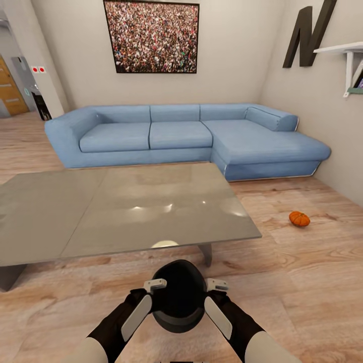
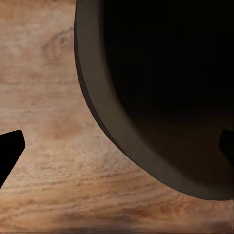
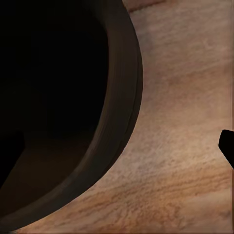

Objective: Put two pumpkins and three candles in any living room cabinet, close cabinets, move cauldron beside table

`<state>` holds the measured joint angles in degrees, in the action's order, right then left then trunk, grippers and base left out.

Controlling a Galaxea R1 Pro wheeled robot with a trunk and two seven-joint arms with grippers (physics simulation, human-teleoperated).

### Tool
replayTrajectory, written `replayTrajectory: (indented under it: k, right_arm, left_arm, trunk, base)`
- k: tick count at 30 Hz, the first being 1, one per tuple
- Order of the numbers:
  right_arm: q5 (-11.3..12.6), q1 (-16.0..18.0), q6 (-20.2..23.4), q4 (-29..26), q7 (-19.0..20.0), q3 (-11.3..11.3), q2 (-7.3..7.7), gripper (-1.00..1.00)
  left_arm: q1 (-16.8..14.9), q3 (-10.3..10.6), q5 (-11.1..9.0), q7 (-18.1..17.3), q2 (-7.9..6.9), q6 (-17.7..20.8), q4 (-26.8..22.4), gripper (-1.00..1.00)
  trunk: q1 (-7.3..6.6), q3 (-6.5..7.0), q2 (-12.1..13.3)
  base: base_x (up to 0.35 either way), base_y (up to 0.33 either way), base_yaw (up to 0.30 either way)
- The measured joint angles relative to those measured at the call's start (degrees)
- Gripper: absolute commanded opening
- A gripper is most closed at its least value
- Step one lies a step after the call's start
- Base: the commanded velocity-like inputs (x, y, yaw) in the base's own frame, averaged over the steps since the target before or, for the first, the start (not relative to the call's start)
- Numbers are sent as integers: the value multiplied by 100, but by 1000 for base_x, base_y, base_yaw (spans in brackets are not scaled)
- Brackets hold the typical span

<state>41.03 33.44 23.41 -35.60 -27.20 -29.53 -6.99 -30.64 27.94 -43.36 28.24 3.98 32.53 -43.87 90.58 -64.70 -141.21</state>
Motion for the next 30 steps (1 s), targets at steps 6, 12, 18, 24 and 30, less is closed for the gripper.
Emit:
replayTrajectory:
  k: [6, 12, 18, 24, 30]
  right_arm:
    - [0, 0, -3, 0, 1, 1, 0, 100]
    - [4, 0, 1, -103, -10, 4, 0, 100]
    - [29, 0, 168, -192, -11, 14, 3, 100]
    - [34, 0, 182, -193, -8, 19, 8, 100]
    - [45, 0, 194, -193, -13, 32, 9, 100]
  left_arm:
    - [0, -7, -45, 1, -5, 5, 0, 100]
    - [0, -8, -50, 1, -7, 11, 0, 100]
    - [0, -1, -51, 1, -8, 12, 0, 100]
    - [0, -1, -51, 8, -8, 13, -7, 100]
    - [0, -1, -51, 10, -7, 14, -8, 100]
  trunk:
    - [-132, 108, 241]
    - [-262, 215, 481]
    - [-395, 323, 722]
    - [-525, 431, 963]
    - [-656, 538, 1203]
  base:
    - [-10, 0, 0]
    - [-167, 10, 0]
    - [-7, 0, 0]
    - [-97, 23, 0]
    - [-269, 101, 0]
